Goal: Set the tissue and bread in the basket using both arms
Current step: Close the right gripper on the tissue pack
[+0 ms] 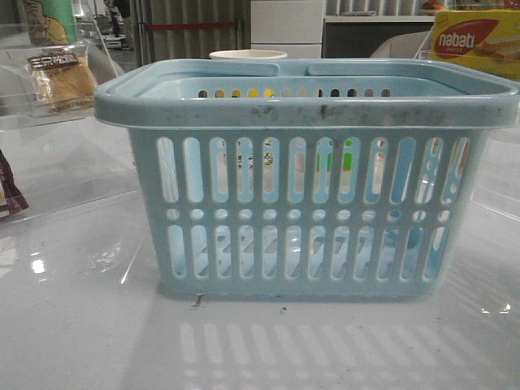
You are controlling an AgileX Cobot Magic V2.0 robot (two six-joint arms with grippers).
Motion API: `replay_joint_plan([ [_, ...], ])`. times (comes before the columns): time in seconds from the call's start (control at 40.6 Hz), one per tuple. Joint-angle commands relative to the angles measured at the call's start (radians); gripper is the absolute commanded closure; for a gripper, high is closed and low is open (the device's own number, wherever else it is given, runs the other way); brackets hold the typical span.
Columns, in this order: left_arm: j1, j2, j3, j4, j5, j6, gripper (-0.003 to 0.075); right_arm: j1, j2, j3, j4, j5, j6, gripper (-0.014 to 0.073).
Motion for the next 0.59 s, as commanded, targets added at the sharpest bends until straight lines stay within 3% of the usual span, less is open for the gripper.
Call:
replay_joint_plan([
  [0.0,0.002,0.002,-0.026,-0.009,-0.07,-0.006,0.016,-0.059,0.088,-0.116,-0.011,-0.083,0.009,0.0053],
  [0.172,0.002,0.002,-0.026,-0.009,-0.07,-0.006,0.016,-0.12,0.274,-0.281,0.03,-0.06,0.009,0.0053],
  [0.567,0.002,0.002,-0.026,-0.009,-0.07,-0.006,0.016,-0.123,0.644,-0.581,0.05,-0.135,0.007,0.0053],
])
